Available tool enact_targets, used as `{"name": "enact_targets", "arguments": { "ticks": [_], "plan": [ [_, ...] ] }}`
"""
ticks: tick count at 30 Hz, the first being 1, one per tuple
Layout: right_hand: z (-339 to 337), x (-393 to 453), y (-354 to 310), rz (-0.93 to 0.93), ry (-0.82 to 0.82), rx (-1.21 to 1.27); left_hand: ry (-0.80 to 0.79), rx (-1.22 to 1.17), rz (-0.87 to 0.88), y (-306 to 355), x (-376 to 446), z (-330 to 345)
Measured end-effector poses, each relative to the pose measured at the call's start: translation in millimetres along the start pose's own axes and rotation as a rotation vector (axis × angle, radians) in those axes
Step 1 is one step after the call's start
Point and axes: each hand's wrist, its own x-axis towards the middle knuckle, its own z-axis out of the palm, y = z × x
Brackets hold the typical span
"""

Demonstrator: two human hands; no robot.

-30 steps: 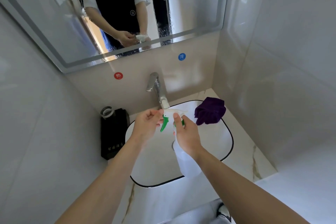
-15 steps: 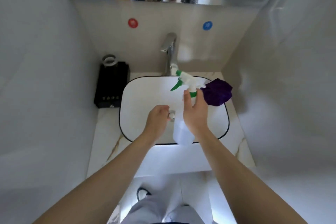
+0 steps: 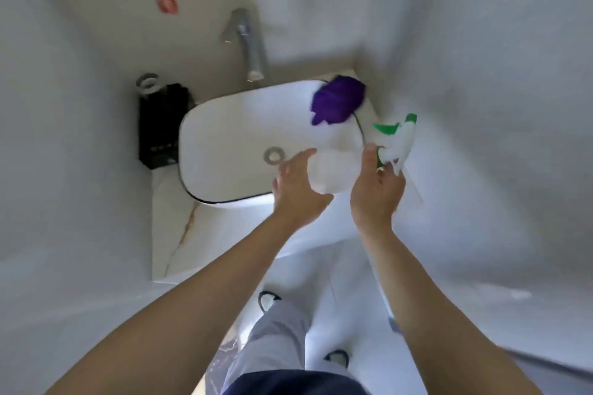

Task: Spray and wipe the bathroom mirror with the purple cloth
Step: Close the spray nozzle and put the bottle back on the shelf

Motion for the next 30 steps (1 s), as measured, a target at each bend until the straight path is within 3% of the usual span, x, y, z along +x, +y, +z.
{"name": "enact_targets", "arguments": {
  "ticks": [2,5,9,15,23,30],
  "plan": [
    [-46,-6,16,0.143,0.136,0.002,-0.121,0.223,0.08,13,-23,23],
    [-116,-25,45,0.255,0.204,-0.08,-0.333,0.376,0.139,19,-67,71],
    [-196,-54,81,0.284,0.166,-0.119,-0.57,0.342,0.171,23,-117,132],
    [-271,-66,140,0.495,0.044,-0.094,-0.745,0.372,0.197,0,-144,195],
    [-240,-80,276,0.746,-0.327,-0.189,-0.773,0.35,-0.121,-112,-153,250],
    [-161,-83,417,0.93,-0.48,-0.108,-0.666,0.452,-0.343,-237,-136,277]
  ]
}}
